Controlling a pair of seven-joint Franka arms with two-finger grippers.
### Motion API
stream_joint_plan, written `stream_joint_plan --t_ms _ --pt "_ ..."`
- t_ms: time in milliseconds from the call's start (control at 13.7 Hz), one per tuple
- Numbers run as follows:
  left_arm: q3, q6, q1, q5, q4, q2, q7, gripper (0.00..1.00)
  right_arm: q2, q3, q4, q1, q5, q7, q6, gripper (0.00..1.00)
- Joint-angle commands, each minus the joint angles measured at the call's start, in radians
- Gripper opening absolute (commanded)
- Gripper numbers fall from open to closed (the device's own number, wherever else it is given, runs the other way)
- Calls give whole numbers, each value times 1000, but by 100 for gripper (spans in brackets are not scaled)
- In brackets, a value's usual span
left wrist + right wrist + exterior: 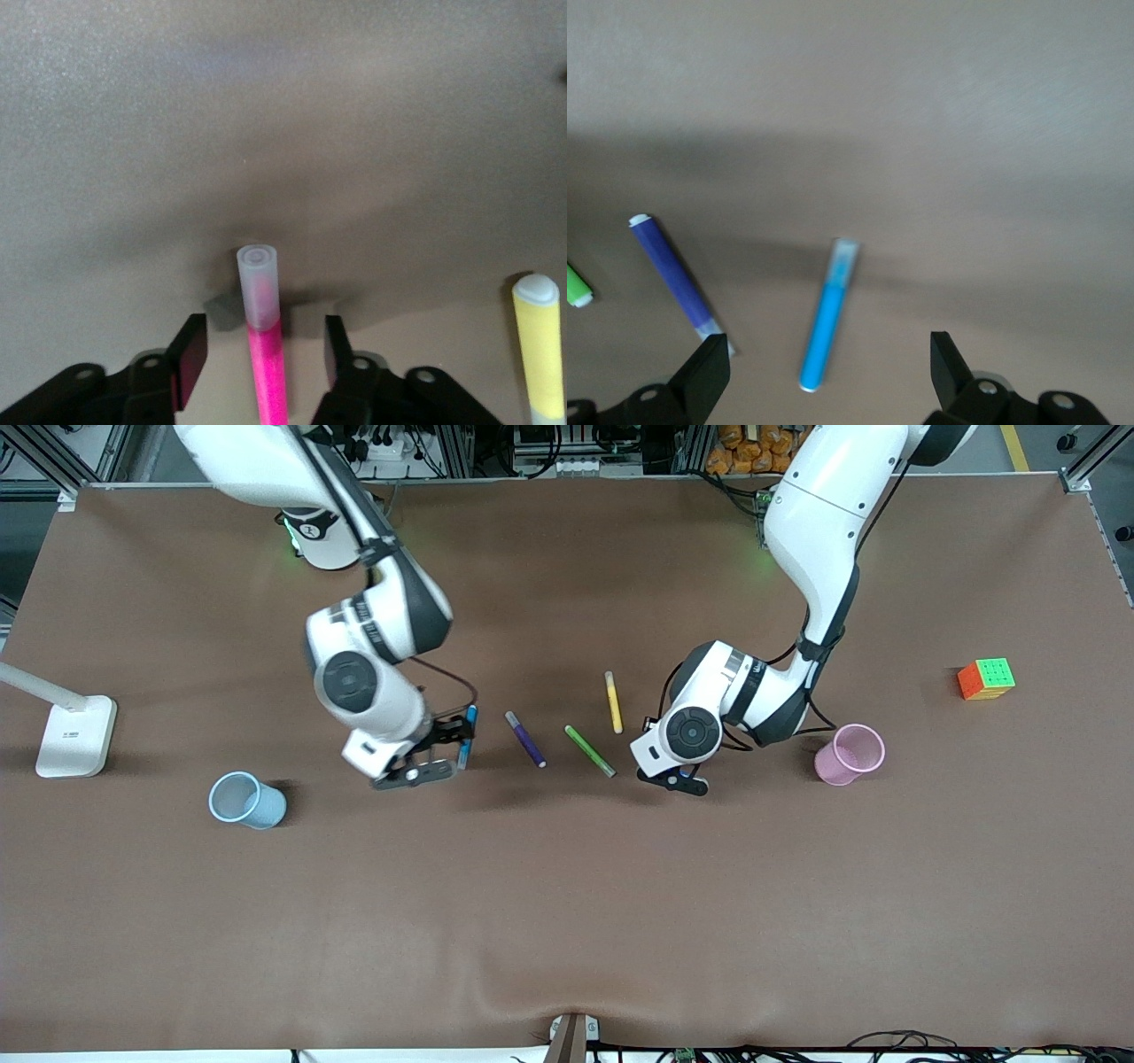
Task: Place pink and blue markers in matching cups
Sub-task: 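Lower the left gripper to the pink marker while the right gripper reaches the blue marker, then grasp the pink marker with the left gripper while the right gripper grasps the blue marker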
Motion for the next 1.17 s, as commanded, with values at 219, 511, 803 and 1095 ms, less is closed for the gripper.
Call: stream_joint_plan --t_ms 219,511,803,1095 --pt "6 -4 -18 61 32 24 -37 0 91 -12 -102 78 7 106 266 100" --pt "24 -47 2 81 86 -41 -117 0 110 -14 -102 72 -8 90 281 100" --pt "63 -179 68 111 164 -168 -111 0 119 -14 -98 66 -7 99 272 100" --pt "60 -242 192 114 167 -300 -32 0 119 -14 -98 66 -7 168 267 100"
